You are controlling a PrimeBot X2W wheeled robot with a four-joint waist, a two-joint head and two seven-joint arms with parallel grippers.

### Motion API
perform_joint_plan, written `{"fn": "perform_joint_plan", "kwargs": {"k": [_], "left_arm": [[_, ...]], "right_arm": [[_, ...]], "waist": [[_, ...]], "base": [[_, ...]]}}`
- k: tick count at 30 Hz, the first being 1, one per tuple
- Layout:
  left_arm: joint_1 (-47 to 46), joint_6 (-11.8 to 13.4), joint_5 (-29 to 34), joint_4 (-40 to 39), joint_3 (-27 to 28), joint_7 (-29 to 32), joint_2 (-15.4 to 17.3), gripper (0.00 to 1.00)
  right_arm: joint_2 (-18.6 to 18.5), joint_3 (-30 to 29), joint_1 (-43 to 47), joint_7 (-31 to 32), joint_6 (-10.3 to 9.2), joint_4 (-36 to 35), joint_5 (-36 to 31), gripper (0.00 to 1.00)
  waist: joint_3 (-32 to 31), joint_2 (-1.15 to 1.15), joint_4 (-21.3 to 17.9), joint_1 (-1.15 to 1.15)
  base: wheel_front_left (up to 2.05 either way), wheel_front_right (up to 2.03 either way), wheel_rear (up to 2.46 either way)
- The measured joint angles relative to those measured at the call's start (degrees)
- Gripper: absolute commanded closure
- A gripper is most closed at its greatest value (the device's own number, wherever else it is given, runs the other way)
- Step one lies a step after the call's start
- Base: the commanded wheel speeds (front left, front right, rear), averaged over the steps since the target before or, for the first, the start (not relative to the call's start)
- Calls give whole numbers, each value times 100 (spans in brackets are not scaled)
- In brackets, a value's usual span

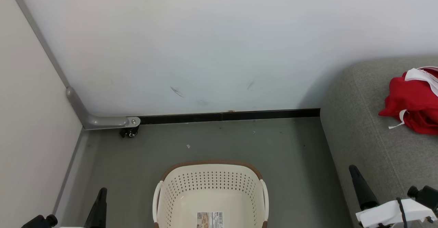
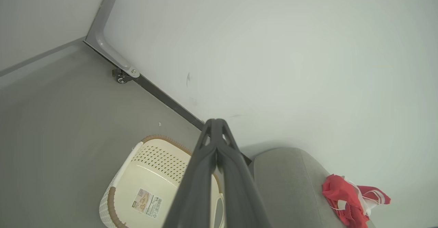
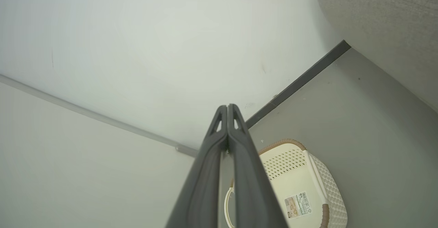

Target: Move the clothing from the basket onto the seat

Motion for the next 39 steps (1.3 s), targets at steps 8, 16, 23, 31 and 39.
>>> {"fn": "perform_joint_plan", "kwargs": {"k": [8, 16, 23, 31, 39], "left_arm": [[-102, -59, -509, 99, 102, 104, -35, 100], [-170, -147, -965, 201, 176, 207, -66, 100], [-266, -224, -1391, 279, 276, 322, -124, 100], [-391, -339, -1871, 388, 366, 455, -169, 100], [-488, -413, -2406, 486, 468, 566, -199, 100]], "right_arm": [[-16, -49, -120, 119, 0, 83, 659, 100], [-29, -80, -144, 223, 0, 152, 1236, 100], [-45, -112, -252, 360, 0, 203, 1803, 100], [-64, -182, -276, 475, 0, 297, 2462, 100], [-79, -232, -388, 575, 0, 357, 3125, 100]], "waist": [[43, 0, -35, -34], [78, 0, -66, -49], [103, 0, -97, -53], [121, 0, -133, -55], [134, 0, -168, -57]], "base": [[0, 0, 0], [0, 0, 0], [0, 0, 0], [0, 0, 0], [0, 0, 0]]}}
